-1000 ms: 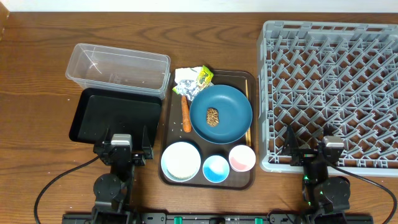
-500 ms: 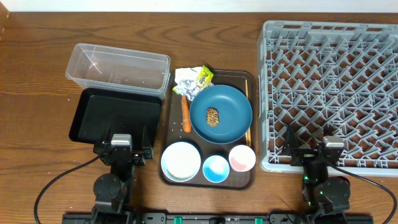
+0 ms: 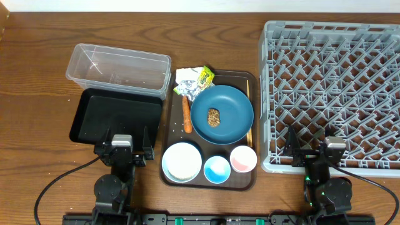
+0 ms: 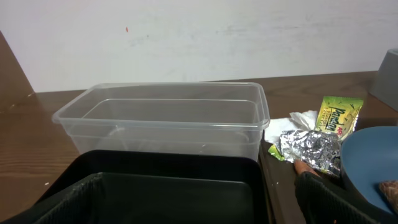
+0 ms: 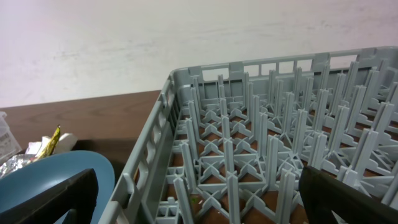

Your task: Sort waste into correct bins and load items into the dishwasher rack

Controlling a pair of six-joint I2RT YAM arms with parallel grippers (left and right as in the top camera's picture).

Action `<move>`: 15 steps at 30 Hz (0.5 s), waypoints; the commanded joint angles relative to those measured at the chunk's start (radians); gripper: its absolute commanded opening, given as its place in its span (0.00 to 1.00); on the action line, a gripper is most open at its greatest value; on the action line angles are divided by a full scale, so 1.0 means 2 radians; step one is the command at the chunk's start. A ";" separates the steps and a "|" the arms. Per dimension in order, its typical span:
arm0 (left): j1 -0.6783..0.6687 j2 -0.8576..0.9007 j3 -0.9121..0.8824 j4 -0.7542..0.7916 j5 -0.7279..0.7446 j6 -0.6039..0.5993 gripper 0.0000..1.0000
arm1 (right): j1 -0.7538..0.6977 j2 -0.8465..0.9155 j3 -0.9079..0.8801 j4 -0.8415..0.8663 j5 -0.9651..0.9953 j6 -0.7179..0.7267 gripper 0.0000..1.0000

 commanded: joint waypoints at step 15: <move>0.002 -0.003 -0.010 -0.016 -0.002 -0.004 0.98 | -0.004 0.000 -0.002 0.000 -0.002 0.005 0.99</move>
